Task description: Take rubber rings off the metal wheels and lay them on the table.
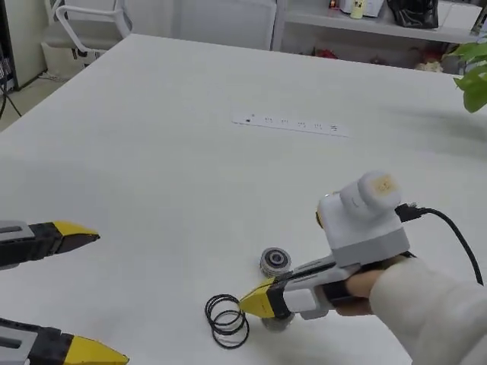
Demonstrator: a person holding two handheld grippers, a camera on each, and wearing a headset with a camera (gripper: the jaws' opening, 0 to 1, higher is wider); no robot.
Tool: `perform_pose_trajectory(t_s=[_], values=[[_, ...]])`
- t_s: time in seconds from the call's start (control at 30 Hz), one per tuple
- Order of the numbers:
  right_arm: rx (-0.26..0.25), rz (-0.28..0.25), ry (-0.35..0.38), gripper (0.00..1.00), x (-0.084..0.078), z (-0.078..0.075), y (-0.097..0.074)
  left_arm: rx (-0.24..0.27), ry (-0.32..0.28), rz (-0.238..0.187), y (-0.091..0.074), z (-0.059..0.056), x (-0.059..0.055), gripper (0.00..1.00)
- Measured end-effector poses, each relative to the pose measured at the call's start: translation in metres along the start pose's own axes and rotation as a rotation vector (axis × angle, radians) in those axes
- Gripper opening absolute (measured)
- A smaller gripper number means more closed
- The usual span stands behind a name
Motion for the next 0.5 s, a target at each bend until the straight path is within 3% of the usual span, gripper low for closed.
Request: perform_pose_trajectory(t_s=[0.5], values=[[-0.054, 0.044, -0.055, 0.0, -0.0024, -0.0017, 0.0025, 0.001, -0.012, 0.013, 0.0007, 0.0001, -0.0034, 0.89]])
Point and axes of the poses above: the centre of the closed fingertips' face, and the gripper's own axes: y roughly forward along the fingers, z roughly to its left, x roughly out of its top, the point moved 10 cm from there along -y, roughly backward along the fingers, and after that the axes turned 4 degrees about -z, right-handed, at the moved point
